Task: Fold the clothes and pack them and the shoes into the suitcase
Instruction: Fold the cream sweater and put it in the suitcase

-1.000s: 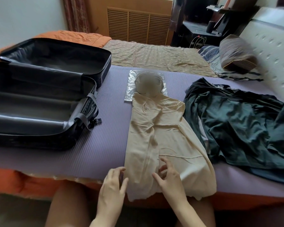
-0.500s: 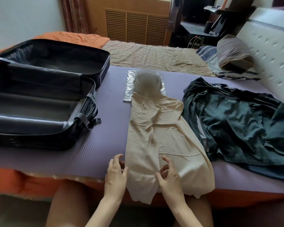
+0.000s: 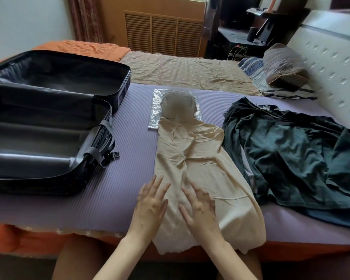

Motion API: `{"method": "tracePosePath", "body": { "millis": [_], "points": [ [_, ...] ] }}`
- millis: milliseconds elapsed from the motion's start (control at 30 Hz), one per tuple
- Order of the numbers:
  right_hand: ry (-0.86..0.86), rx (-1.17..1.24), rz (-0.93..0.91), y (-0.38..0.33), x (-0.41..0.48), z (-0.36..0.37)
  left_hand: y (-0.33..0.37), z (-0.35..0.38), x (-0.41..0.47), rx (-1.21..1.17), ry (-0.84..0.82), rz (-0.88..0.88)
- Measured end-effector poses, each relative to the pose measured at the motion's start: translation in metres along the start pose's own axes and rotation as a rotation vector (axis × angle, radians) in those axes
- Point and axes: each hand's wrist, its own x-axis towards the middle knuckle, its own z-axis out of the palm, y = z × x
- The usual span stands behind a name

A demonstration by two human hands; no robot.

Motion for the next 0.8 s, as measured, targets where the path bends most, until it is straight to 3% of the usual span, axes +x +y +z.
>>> {"method": "tracePosePath", "body": {
  "millis": [167,233,400,600,667,800],
  "points": [
    [-0.196,-0.121,-0.019,0.019,0.037,0.006,-0.02,0.022,0.019,0.215,-0.332,-0.004],
    [-0.141,-0.239,-0.032,0.025,0.043,0.007,-0.023,0.02,0.018,0.196,-0.378,-0.015],
    [-0.085,-0.221,-0.014,0.02,0.063,0.002,-0.024,0.015,0.04,0.126,-0.226,-0.078],
    [-0.224,-0.255,-0.028,0.028,0.074,0.01,-0.032,0.04,0.067,0.179,-0.065,0.11],
    [-0.174,-0.257,-0.016,0.036,0.076,0.008,-0.03,0.037,0.082,0.152,-0.019,0.094],
    [-0.026,0.012,0.042,0.063,0.093,-0.015,-0.02,0.031,0.132,0.045,-0.06,-0.028]
  ]
}}
